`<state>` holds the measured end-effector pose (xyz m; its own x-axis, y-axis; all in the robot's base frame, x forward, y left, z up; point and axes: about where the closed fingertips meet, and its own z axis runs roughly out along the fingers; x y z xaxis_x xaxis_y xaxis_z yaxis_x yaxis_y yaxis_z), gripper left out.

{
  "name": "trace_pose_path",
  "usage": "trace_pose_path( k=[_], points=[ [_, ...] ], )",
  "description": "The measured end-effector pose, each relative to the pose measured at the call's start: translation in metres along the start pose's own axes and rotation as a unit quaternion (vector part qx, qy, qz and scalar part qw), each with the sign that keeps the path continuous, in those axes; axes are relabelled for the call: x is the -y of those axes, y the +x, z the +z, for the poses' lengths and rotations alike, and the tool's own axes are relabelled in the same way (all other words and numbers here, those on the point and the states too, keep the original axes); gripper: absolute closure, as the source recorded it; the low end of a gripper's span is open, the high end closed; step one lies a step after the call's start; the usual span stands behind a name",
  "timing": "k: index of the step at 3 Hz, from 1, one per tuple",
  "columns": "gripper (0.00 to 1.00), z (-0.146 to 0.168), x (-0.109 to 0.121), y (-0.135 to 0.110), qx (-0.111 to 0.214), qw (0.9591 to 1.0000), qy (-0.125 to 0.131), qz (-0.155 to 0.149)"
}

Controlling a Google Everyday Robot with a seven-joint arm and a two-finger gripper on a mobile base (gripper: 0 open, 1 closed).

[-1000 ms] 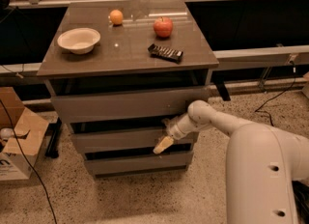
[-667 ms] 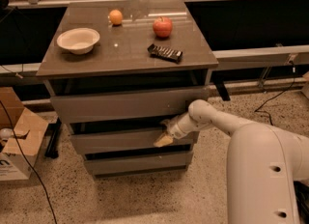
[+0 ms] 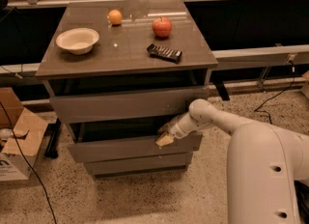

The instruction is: Open middle drawer

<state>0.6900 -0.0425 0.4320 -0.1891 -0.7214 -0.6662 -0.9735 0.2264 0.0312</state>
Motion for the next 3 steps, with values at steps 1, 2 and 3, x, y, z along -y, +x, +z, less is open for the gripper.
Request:
trace_pose_path(
  k=[1, 2, 3],
  points=[
    [0.94, -0.0218, -0.0064, 0.0138, -0.03, 0.9995, 0.001, -0.001],
    [0.7, -0.0213, -0.0067, 0.0138, -0.03, 0.9995, 0.001, -0.001],
    [0.47, -0.0213, -0.0067, 0.0138, -0.03, 0.9995, 0.001, -0.001]
  ],
)
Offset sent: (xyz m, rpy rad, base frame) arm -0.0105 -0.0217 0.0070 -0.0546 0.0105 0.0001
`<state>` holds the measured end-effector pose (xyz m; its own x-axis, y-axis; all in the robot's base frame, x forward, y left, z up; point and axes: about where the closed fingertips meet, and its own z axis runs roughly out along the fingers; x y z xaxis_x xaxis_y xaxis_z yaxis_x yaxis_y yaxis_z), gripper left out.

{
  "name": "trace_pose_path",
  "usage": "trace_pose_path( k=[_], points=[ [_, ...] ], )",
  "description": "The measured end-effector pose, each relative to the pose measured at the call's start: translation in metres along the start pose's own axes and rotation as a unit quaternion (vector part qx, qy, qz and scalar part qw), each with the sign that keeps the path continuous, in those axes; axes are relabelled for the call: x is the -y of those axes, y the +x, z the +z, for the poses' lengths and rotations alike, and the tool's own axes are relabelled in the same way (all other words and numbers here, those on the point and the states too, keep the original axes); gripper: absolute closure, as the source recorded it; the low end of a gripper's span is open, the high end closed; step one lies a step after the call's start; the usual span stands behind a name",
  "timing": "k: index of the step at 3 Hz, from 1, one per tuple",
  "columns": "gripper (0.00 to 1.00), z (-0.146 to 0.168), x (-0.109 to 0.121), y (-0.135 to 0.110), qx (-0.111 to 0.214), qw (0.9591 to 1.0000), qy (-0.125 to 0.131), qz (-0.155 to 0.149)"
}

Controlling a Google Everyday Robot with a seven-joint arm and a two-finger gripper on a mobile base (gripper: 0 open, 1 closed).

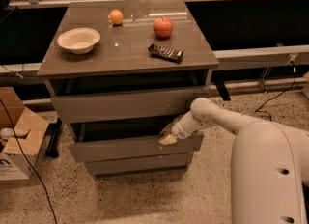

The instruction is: Open middle drawer

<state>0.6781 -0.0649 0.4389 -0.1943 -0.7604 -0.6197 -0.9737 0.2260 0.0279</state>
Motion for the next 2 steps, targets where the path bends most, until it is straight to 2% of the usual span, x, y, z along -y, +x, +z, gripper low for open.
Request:
trace_pose_path(
  k=[2],
  points=[
    [0.02, 0.0005, -0.002, 0.0051, -0.001, 1.0, 0.0, 0.003]
  ],
)
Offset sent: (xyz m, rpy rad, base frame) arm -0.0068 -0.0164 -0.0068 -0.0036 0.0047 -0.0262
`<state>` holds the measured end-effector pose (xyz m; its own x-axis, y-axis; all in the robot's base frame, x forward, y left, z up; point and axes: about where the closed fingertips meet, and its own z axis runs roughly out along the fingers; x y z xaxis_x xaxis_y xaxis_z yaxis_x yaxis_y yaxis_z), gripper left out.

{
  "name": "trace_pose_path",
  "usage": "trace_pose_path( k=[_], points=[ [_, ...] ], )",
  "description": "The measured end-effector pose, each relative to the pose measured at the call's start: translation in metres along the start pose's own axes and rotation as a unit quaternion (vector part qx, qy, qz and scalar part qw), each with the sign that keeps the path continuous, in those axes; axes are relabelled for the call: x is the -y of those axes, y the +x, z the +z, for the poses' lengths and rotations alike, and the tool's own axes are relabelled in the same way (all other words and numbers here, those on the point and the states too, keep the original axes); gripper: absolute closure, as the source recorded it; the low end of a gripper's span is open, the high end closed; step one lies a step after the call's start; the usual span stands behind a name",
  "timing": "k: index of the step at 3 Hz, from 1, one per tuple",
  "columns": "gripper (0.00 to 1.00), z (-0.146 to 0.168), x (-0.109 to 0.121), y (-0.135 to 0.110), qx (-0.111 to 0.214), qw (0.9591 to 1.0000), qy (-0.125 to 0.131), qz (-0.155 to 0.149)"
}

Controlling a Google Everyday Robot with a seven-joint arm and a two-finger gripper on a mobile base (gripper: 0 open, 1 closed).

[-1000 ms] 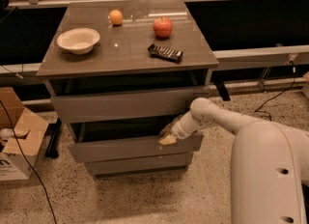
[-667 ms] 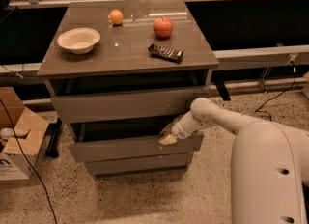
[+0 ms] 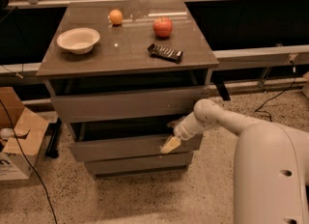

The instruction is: Open middle drawer

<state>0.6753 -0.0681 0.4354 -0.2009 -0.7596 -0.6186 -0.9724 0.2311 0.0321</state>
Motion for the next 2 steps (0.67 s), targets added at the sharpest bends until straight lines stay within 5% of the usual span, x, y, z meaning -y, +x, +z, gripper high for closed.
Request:
trace_pose_path(
  k=[1, 2],
  points=[
    [0.03, 0.0131, -0.0102, 0.0194, -0.01, 0.9996, -0.021, 0.016],
    [0.26, 0.0123, -0.0125, 0.0187, -0.018, 0.9993, -0.029, 0.015]
  ],
)
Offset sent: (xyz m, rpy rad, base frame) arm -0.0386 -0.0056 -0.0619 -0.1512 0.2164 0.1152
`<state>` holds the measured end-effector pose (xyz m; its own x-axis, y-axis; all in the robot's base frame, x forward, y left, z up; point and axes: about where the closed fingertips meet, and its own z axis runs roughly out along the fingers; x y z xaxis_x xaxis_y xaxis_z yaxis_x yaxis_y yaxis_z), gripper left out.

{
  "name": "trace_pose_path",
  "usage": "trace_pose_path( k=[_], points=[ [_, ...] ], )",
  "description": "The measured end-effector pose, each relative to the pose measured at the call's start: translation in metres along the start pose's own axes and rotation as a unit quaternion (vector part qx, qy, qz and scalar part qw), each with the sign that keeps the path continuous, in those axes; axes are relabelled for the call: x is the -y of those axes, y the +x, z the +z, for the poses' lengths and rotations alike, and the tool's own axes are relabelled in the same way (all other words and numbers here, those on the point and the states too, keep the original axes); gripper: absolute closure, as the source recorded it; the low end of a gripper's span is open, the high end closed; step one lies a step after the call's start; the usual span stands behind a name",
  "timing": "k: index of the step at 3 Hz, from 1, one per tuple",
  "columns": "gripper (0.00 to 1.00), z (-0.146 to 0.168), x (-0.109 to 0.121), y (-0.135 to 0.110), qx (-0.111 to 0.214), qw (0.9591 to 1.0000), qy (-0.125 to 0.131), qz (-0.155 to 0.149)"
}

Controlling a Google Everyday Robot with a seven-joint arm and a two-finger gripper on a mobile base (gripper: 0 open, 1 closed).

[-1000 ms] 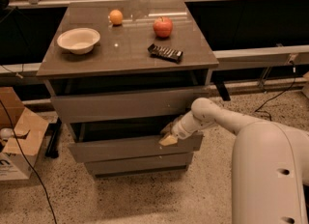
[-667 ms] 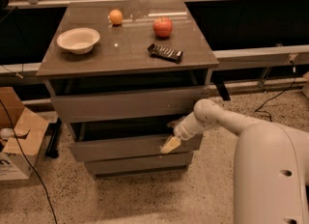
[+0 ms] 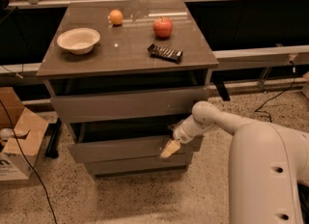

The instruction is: Open middle drawer

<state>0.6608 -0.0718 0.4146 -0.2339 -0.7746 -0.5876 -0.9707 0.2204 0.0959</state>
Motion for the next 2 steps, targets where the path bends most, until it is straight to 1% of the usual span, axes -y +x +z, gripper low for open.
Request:
trace_pose_path(
  k=[1, 2],
  points=[
    [0.57, -0.002, -0.003, -0.001, -0.005, 1.0, -0.003, -0.001],
    [0.65, 0.002, -0.02, 0.006, -0.039, 0.999, -0.021, -0.011]
  ],
)
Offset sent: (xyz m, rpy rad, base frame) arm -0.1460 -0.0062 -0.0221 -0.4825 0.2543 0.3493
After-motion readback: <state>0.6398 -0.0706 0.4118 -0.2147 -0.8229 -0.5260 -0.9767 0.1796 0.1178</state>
